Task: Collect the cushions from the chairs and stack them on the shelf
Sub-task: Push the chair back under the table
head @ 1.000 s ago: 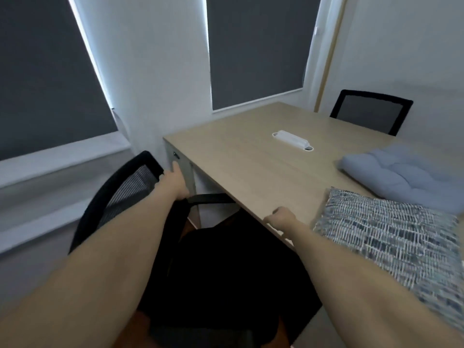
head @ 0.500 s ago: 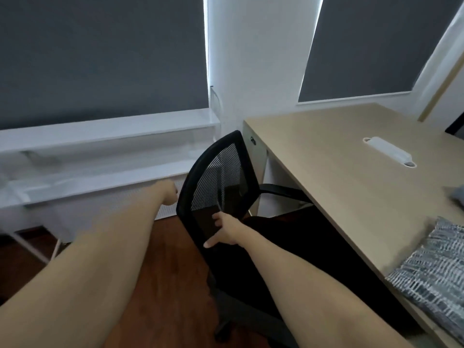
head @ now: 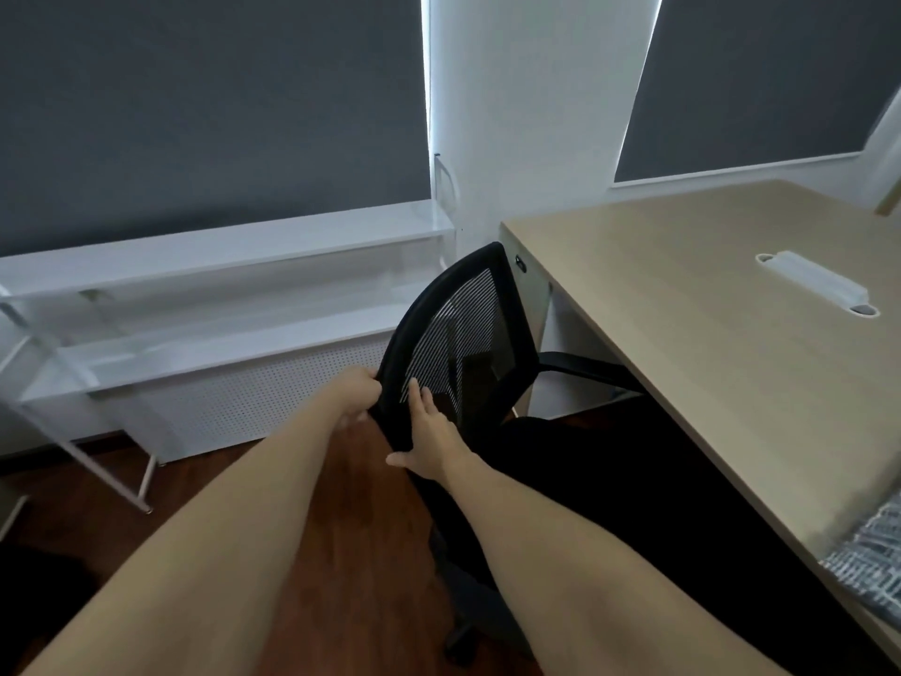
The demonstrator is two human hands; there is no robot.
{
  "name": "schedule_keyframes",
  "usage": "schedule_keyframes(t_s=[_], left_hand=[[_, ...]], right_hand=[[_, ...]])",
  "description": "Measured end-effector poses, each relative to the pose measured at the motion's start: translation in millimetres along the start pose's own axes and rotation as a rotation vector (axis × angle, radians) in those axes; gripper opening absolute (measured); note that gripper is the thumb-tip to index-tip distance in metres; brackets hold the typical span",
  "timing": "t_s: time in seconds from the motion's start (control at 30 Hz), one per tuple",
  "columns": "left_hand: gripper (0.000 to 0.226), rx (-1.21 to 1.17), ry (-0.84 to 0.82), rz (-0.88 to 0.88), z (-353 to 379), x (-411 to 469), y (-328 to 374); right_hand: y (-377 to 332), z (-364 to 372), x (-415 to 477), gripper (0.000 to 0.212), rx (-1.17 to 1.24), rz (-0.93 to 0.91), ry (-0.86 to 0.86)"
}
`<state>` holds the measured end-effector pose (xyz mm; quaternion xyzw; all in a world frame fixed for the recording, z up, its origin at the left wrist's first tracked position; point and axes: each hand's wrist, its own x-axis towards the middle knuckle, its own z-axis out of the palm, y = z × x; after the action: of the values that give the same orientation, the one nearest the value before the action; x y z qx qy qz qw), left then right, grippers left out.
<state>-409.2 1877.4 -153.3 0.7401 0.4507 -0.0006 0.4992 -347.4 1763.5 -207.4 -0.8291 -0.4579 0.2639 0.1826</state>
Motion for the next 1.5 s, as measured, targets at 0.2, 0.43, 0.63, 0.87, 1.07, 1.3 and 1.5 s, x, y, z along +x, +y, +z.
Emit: schedule_keyframes(t_s=[0.2, 0.43, 0.63, 0.87, 1.07, 1.3, 1.5], left_hand=[[0.028, -0.101, -0.109, -0.034, 4, 5, 12], [0.032, -0.199, -0.141, -0.078, 32, 11, 43], [0.035, -0.06, -0.114, 0.025, 81, 13, 80], [0.045, -0.022, -0.101, 0.041, 134, 11, 115], [0.035, 0.016, -0.182, 0.104, 180, -6, 138], [0.071, 0.122, -0.229, 0.162, 245, -28, 160], [0.071, 0.179, -0.243, 0.179, 284, -33, 180]], right_hand=[[4, 3, 8, 0.109, 0.067, 0.007, 0.047], [28, -5, -3, 0.103, 0.148, 0.032, 0.11], [67, -27, -27, 0.101, 0.141, 0.07, 0.096], [118, -55, -67, 0.094, 0.234, 0.2, 0.162], [164, -77, -115, 0.08, 0.268, 0.332, 0.299], [230, -108, -170, 0.038, 0.174, 0.522, 0.44], [269, -131, -190, 0.029, 0.183, 0.573, 0.464]])
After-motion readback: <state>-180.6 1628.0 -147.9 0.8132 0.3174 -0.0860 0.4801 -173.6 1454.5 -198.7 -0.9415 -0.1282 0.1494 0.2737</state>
